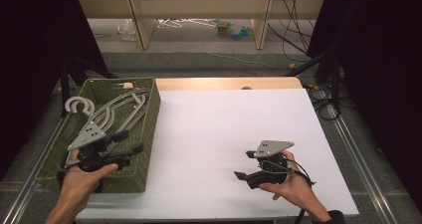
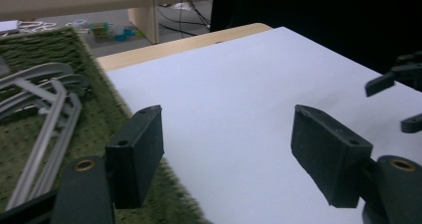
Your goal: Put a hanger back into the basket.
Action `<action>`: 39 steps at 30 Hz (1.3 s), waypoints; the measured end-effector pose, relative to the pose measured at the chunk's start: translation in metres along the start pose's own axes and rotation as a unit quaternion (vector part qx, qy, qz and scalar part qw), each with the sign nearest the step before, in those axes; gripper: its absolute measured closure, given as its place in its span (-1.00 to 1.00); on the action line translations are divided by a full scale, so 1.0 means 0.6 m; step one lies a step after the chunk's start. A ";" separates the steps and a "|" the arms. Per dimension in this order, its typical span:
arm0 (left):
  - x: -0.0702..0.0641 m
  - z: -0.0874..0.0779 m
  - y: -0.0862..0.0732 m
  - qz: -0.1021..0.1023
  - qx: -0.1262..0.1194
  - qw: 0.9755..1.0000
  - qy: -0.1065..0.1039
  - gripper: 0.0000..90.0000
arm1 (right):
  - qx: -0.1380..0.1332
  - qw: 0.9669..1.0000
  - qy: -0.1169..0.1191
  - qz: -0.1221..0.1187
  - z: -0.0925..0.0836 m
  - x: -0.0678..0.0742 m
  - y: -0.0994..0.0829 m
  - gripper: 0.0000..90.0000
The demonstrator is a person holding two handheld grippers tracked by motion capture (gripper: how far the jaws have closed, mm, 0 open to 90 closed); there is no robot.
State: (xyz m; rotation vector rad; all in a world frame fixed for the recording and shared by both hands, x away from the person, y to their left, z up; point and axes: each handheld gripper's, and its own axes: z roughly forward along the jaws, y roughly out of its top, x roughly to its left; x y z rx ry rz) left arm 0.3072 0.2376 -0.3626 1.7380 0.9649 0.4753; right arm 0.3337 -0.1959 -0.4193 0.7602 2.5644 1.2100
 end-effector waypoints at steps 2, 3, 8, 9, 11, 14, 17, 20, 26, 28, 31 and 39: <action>-0.012 0.002 -0.002 0.010 0.007 1.000 -0.003 -0.36 | -0.001 1.000 -0.002 0.002 0.000 0.001 0.001 -0.48; -0.016 0.003 -0.004 0.017 0.008 1.000 -0.003 -0.36 | -0.001 1.000 -0.002 0.002 0.001 0.001 0.001 -0.48; -0.041 0.005 -0.006 0.028 0.009 1.000 -0.007 -0.36 | -0.001 1.000 -0.003 0.003 0.001 0.000 0.000 -0.48; -0.048 0.005 -0.005 0.041 0.010 0.999 0.000 -0.36 | -0.001 1.000 -0.003 0.003 0.001 -0.001 0.000 -0.48; -0.061 0.005 -0.004 0.025 0.004 0.999 -0.020 -0.37 | -0.002 1.000 -0.003 0.003 0.001 0.000 0.000 -0.48; -0.080 0.012 -0.009 0.008 0.004 0.999 -0.043 -0.36 | -0.004 1.000 -0.003 0.003 0.000 0.001 -0.001 -0.48; -0.096 0.022 -0.015 0.031 0.010 0.999 -0.038 -0.35 | -0.005 1.000 -0.005 0.001 0.000 0.000 -0.001 -0.48; -0.106 0.037 -0.027 0.029 0.019 0.998 -0.052 -0.36 | -0.005 1.000 -0.003 0.002 0.001 0.000 -0.001 -0.48; -0.118 0.069 -0.056 0.032 0.032 0.996 -0.071 -0.39 | -0.002 1.000 -0.007 0.010 0.000 0.002 -0.004 -0.48; -0.120 0.077 -0.066 0.028 0.026 0.997 -0.071 -0.40 | -0.008 1.000 -0.006 0.010 0.000 0.002 -0.005 -0.48; -0.122 0.084 -0.079 0.048 0.024 0.996 -0.067 -0.43 | -0.010 1.000 0.002 0.020 -0.001 0.004 -0.010 -0.48; -0.125 0.083 -0.104 0.035 0.015 0.995 -0.096 -0.51 | -0.022 0.999 -0.002 0.032 -0.017 0.017 -0.032 -0.52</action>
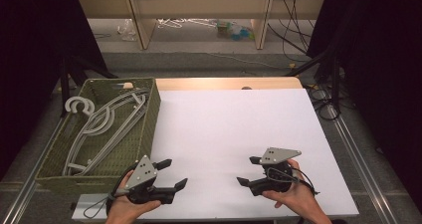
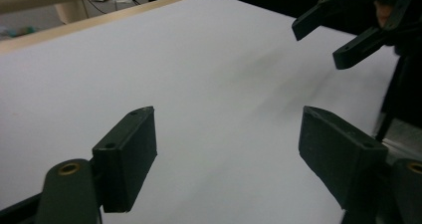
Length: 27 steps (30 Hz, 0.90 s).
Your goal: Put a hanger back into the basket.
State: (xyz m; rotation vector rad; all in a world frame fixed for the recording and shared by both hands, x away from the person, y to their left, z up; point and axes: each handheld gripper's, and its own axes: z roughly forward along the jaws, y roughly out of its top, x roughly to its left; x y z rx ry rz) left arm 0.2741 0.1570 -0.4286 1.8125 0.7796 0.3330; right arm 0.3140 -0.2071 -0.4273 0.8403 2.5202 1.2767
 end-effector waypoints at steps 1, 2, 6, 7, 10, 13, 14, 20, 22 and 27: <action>0.000 -0.002 0.000 -0.008 -0.003 1.000 0.004 -0.51 | -0.005 1.000 -0.002 0.002 -0.003 0.000 -0.003 -0.52; 0.002 -0.004 0.001 -0.013 -0.008 1.000 0.003 -0.51 | -0.010 1.000 -0.004 0.007 -0.007 0.001 -0.006 -0.52; 0.003 -0.008 0.001 -0.015 -0.012 1.000 0.007 -0.55 | -0.023 1.000 -0.008 0.017 -0.018 0.004 -0.016 -0.54; 0.004 -0.009 0.001 -0.014 -0.013 1.000 0.006 -0.57 | -0.029 0.999 -0.009 0.022 -0.020 0.005 -0.018 -0.54; 0.006 -0.009 0.000 0.005 -0.011 1.000 0.005 -0.61 | -0.036 0.999 -0.011 0.029 -0.024 0.009 -0.021 -0.55; 0.003 -0.009 -0.003 -0.002 -0.009 1.000 0.011 -0.63 | -0.037 0.999 -0.007 0.031 -0.025 0.011 -0.023 -0.57; 0.004 -0.009 -0.002 -0.001 -0.008 1.000 0.012 -0.63 | -0.036 0.999 -0.006 0.029 -0.026 0.011 -0.024 -0.58; 0.005 -0.006 -0.005 -0.002 -0.007 1.000 0.012 -0.65 | -0.042 0.999 -0.007 0.028 -0.027 0.011 -0.022 -0.59; 0.005 -0.006 -0.005 0.001 -0.007 1.000 0.010 -0.65 | -0.043 0.999 -0.003 0.028 -0.026 0.010 -0.022 -0.58; 0.006 -0.008 -0.004 0.013 -0.005 1.000 0.012 -0.65 | -0.043 0.999 -0.008 0.025 -0.026 0.012 -0.021 -0.58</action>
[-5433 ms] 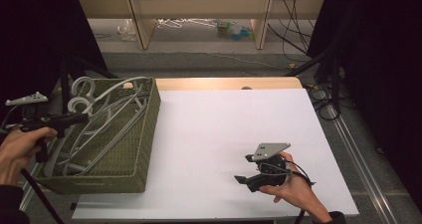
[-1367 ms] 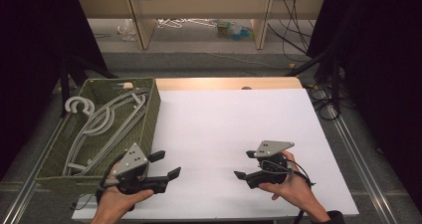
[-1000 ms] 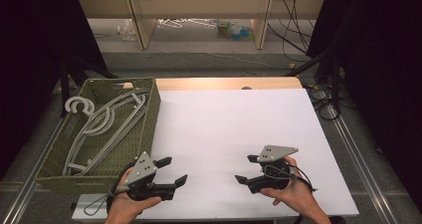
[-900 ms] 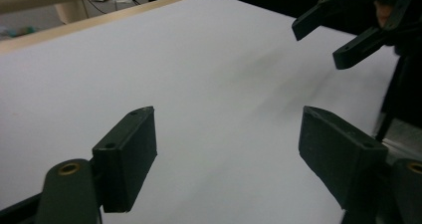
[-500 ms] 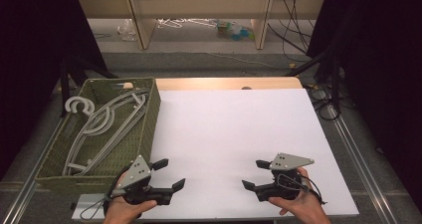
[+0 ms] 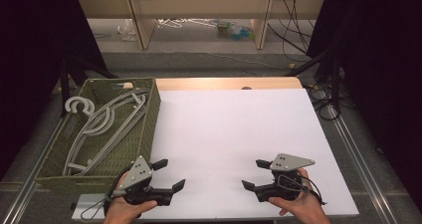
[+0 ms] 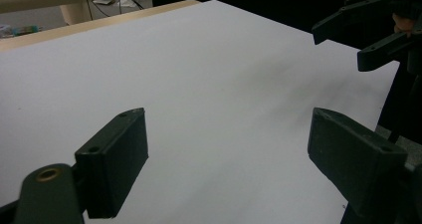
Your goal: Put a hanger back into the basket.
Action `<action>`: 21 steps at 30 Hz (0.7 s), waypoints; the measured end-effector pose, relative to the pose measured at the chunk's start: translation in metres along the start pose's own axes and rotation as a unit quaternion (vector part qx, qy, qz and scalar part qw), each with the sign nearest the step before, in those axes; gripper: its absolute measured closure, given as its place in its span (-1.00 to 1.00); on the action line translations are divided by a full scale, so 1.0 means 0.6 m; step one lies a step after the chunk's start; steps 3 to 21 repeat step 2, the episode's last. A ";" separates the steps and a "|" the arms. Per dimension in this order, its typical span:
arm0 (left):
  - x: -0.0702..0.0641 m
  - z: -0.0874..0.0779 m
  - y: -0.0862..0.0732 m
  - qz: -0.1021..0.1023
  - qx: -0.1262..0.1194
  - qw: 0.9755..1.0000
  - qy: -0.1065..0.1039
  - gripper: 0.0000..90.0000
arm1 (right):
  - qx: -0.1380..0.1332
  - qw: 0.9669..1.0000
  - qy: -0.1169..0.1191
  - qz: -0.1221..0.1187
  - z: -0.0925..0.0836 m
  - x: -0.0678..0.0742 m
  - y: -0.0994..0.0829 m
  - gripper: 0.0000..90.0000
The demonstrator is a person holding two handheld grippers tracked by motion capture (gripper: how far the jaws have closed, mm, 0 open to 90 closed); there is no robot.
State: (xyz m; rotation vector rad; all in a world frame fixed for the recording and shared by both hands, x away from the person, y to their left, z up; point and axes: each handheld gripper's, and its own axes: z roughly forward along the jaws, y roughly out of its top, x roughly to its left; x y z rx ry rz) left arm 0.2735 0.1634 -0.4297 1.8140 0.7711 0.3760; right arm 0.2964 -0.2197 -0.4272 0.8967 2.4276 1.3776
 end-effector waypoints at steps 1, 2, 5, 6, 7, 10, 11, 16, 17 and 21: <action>-0.002 0.001 -0.001 -0.012 -0.002 1.000 0.001 -0.65 | 0.000 1.000 0.000 -0.001 0.000 0.000 0.000 -0.58; -0.002 0.000 -0.001 -0.013 -0.002 1.000 0.003 -0.65 | 0.000 1.000 0.000 -0.001 0.000 0.000 0.000 -0.58; -0.002 0.000 -0.001 -0.013 -0.002 1.000 0.003 -0.65 | 0.000 1.000 0.000 -0.001 0.000 0.000 0.000 -0.58; -0.002 0.000 -0.001 -0.013 -0.002 1.000 0.003 -0.65 | 0.000 1.000 0.000 -0.001 0.000 0.000 0.000 -0.58; -0.002 0.000 -0.001 -0.013 -0.002 1.000 0.003 -0.65 | 0.000 1.000 0.000 -0.001 0.000 0.000 0.000 -0.58; -0.002 0.000 -0.001 -0.013 -0.002 1.000 0.003 -0.65 | 0.000 1.000 0.000 -0.001 0.000 0.000 0.000 -0.58; -0.002 0.000 -0.001 -0.013 -0.002 1.000 0.003 -0.65 | 0.000 1.000 0.000 -0.001 0.000 0.000 0.000 -0.58; -0.002 0.000 -0.001 -0.013 -0.002 1.000 0.003 -0.65 | 0.000 1.000 0.000 -0.001 0.000 0.000 0.000 -0.58; -0.002 0.000 -0.001 -0.013 -0.002 1.000 0.003 -0.65 | 0.000 1.000 0.000 -0.001 0.000 0.000 0.000 -0.58; -0.002 0.000 -0.001 -0.013 -0.002 1.000 0.003 -0.65 | 0.000 1.000 0.000 -0.001 0.000 0.000 0.000 -0.58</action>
